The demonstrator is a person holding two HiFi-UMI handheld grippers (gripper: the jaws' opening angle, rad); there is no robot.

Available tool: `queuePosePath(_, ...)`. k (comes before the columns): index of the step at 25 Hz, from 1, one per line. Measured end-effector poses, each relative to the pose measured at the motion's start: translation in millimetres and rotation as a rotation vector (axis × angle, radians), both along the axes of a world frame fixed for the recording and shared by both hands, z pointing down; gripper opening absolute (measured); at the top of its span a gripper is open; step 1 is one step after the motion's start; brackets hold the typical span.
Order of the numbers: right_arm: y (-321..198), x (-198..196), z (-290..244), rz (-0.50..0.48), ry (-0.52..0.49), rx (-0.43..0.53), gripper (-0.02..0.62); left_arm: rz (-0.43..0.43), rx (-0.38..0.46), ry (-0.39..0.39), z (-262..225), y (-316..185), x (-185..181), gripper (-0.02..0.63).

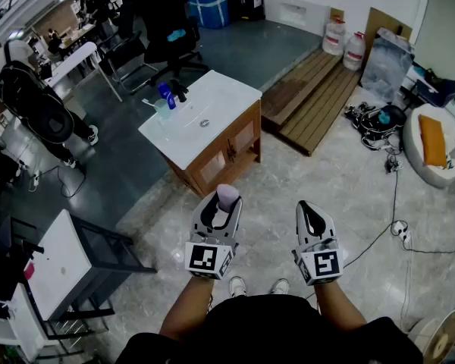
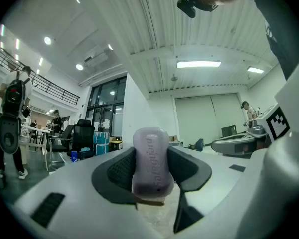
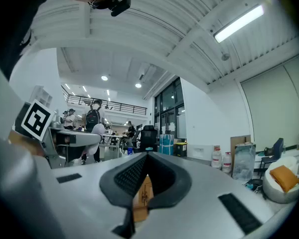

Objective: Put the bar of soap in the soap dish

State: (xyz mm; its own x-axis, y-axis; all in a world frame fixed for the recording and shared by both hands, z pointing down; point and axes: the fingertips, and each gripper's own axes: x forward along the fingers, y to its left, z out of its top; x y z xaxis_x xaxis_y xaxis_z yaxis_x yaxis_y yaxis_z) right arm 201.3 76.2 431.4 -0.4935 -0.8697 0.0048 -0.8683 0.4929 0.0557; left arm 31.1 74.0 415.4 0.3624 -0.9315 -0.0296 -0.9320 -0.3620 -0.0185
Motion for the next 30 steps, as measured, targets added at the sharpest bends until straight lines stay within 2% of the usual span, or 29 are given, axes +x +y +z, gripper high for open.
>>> queuePosePath(8, 14, -11, -3, -0.019, 0.002, 0.007, 0.016, 0.005, -0.008, 0.003, 2, 14, -1, 0.215)
queuePosePath(13, 9, -24, 5, -0.005, 0.045, -0.025, 0.017, 0.01, -0.012, 0.01, 4, 16, -13, 0.215)
queuePosePath(18, 11, -49, 7, -0.025, 0.001, -0.067, 0.017, 0.005, -0.033, 0.008, 9, 18, -39, 0.215)
queuePosePath(21, 11, -61, 14, -0.014, 0.005, -0.083, 0.017, 0.026, -0.034, 0.015, 15, 21, -51, 0.215)
queuePosePath(25, 15, -77, 17, -0.008, -0.037, -0.102, 0.017, 0.054, -0.056, 0.01, 27, 22, -68, 0.215)
queuePosePath(30, 11, -81, 12, -0.002, -0.036, -0.093, 0.017, 0.008, -0.098, 0.064, 28, 7, -72, 0.215)
